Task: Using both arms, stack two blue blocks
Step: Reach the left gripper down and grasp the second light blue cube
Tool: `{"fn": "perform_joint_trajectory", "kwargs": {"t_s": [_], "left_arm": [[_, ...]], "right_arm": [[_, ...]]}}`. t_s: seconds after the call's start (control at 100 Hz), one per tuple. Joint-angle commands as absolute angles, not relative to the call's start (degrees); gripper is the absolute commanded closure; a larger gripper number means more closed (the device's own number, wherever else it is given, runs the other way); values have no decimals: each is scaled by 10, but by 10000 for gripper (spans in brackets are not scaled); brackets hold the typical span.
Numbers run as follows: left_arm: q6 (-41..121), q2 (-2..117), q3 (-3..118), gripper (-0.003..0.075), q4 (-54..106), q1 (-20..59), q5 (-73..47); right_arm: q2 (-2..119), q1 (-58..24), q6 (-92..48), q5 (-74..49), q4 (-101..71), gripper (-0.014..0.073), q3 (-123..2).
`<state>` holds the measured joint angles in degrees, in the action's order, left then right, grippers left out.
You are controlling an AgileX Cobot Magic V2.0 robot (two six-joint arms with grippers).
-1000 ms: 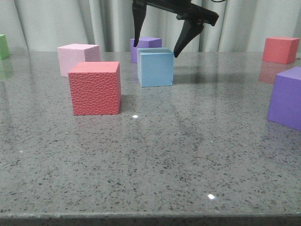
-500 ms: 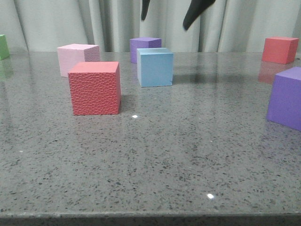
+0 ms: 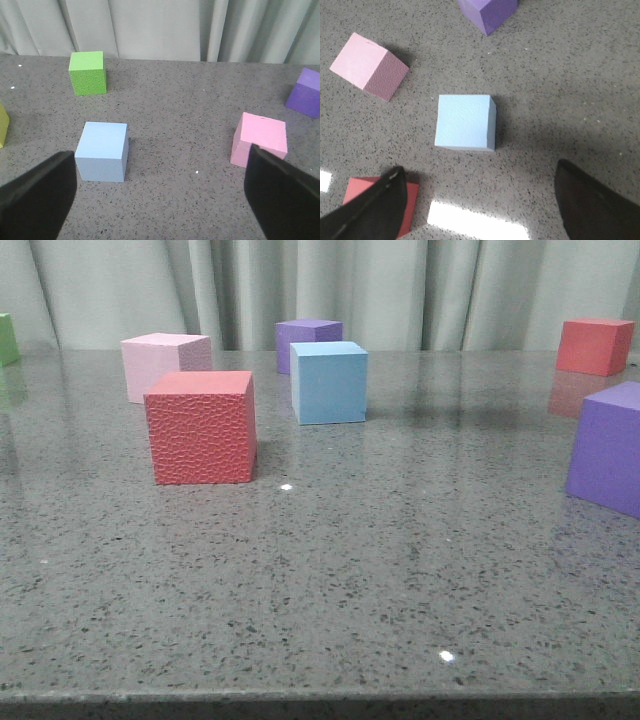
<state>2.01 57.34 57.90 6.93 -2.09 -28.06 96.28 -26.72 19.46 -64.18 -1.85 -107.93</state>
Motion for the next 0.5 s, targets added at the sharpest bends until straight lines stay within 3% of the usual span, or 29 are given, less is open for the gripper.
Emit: {"fn": "perform_joint_trajectory", "kwargs": {"t_s": [0.0, 0.24, 0.49], "left_arm": [[13, 602, 627, 79, 66, -29, -249], [19, 709, 740, 79, 72, -104, -364], [53, 846, 866, 79, 72, -114, -476]], "right_arm": [[889, -267, 182, -563, -11, -6, -1027], [772, -267, 181, -479, -9, -6, -858], [727, -267, 181, -477, -9, -6, -797]]}}
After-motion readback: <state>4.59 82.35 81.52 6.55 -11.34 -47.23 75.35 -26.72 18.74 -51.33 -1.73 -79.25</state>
